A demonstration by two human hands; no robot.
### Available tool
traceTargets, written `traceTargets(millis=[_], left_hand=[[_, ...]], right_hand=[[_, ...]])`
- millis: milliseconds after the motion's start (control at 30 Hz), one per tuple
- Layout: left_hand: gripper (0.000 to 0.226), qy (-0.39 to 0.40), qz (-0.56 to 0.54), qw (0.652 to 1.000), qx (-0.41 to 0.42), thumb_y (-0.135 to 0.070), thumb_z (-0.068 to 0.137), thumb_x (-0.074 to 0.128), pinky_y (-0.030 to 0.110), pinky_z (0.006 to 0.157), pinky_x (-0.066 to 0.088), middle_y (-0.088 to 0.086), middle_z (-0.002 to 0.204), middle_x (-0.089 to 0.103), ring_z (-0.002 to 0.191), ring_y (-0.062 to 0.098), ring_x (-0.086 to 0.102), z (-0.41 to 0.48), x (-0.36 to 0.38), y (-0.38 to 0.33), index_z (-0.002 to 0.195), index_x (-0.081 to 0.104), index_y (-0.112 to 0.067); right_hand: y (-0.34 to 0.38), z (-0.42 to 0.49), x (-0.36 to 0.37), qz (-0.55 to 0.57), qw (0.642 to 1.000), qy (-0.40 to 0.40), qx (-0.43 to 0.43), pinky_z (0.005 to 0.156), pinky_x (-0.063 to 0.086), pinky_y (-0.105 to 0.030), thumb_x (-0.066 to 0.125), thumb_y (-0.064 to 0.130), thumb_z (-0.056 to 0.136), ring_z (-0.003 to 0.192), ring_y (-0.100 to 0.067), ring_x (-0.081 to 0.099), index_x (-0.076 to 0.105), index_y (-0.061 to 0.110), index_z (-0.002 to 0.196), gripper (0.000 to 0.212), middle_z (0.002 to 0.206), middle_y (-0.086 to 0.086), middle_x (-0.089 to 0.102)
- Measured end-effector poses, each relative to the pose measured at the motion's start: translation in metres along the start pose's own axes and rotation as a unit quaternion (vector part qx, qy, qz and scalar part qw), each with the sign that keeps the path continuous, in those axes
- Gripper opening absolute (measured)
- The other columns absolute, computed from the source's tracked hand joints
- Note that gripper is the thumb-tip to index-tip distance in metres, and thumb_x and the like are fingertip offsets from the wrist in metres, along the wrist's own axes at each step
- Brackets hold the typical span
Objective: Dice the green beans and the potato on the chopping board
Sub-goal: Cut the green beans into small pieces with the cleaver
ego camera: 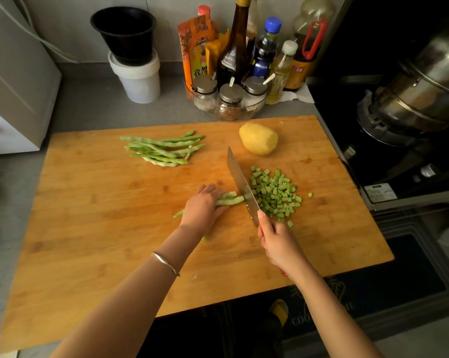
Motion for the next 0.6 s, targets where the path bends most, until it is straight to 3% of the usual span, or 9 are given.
traceTargets(millis=[133,400,600], left_hand=[[0.055,0.019,0.015,0.999,0.031,-0.042,0.091,0.056,0.034,0.096,0.039,0.000,0.133,0.048,0.119,0.022,0.042,0.012,0.003,-0.004,0.142,0.040,-0.026],[0.049,-0.017,-0.007,0.999,0.043,-0.039,0.090,0.060,0.036,0.092,0.042,0.002,0.124,0.056,0.113,0.026,0.048,-0.001,-0.002,0.004,0.136,0.050,-0.025],[0.054,0.009,0.027,0.999,0.031,-0.040,0.096,0.049,0.035,0.097,0.037,0.003,0.130,0.044,0.117,0.023,0.038,-0.004,0.004,0.007,0.146,0.034,-0.026]], right_hand=[[-0.003,-0.001,-0.006,-0.001,1.000,-0.013,0.002,0.047,0.026,-0.028,0.034,0.061,0.096,0.039,-0.012,0.033,0.047,0.015,0.065,0.057,0.045,0.007,0.036],[-0.004,-0.001,-0.002,0.000,1.000,-0.014,0.000,0.047,0.026,-0.028,0.034,0.061,0.096,0.038,-0.011,0.033,0.047,0.015,0.066,0.056,0.042,0.007,0.035],[0.004,-0.005,0.002,-0.027,1.000,0.012,-0.011,0.048,0.028,-0.030,0.034,0.061,0.096,0.040,-0.012,0.035,0.048,0.016,0.066,0.056,0.045,0.007,0.037]])
Point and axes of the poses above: each hand's wrist, its own z-axis towards the middle knuckle, its own x-axis out of the palm, y = z × x, the point moved 7 cm from there along z, towards the middle knuckle
